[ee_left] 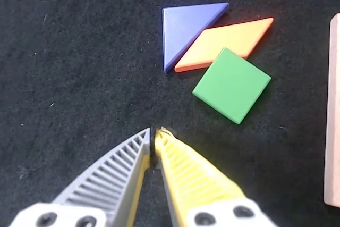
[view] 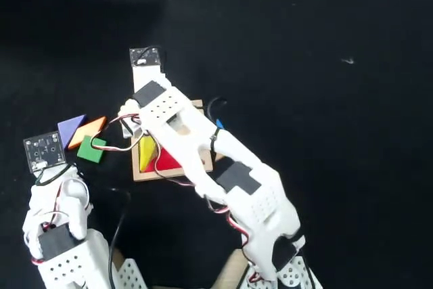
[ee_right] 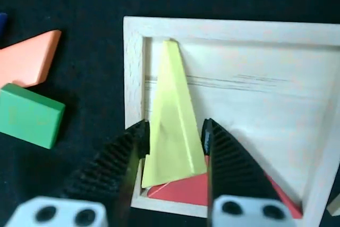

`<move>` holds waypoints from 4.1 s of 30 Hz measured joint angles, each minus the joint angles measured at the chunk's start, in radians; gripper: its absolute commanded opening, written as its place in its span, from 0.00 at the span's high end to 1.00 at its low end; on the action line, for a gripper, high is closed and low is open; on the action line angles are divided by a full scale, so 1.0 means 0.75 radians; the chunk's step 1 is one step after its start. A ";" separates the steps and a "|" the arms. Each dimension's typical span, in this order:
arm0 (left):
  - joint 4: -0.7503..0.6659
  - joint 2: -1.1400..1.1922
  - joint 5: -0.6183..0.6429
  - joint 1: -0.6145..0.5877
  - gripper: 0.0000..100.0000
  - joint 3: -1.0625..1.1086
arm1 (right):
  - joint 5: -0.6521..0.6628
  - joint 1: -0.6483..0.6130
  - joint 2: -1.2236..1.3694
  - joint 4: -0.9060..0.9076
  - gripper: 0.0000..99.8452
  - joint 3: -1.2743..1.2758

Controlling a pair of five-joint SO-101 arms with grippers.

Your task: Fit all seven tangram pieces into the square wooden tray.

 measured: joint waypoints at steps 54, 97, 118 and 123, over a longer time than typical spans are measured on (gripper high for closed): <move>0.000 0.000 0.000 0.000 0.97 0.000 | 0.599 0.203 0.168 0.252 0.99 -0.115; -0.041 0.000 0.000 0.074 0.97 0.002 | 0.974 1.041 -1.266 0.078 0.99 1.029; 0.068 0.000 -0.051 0.086 0.92 -0.004 | 1.004 0.880 -1.189 -0.270 0.98 1.428; 0.068 0.000 -0.068 0.086 0.92 -0.004 | 1.007 0.728 -1.174 -0.188 0.88 1.285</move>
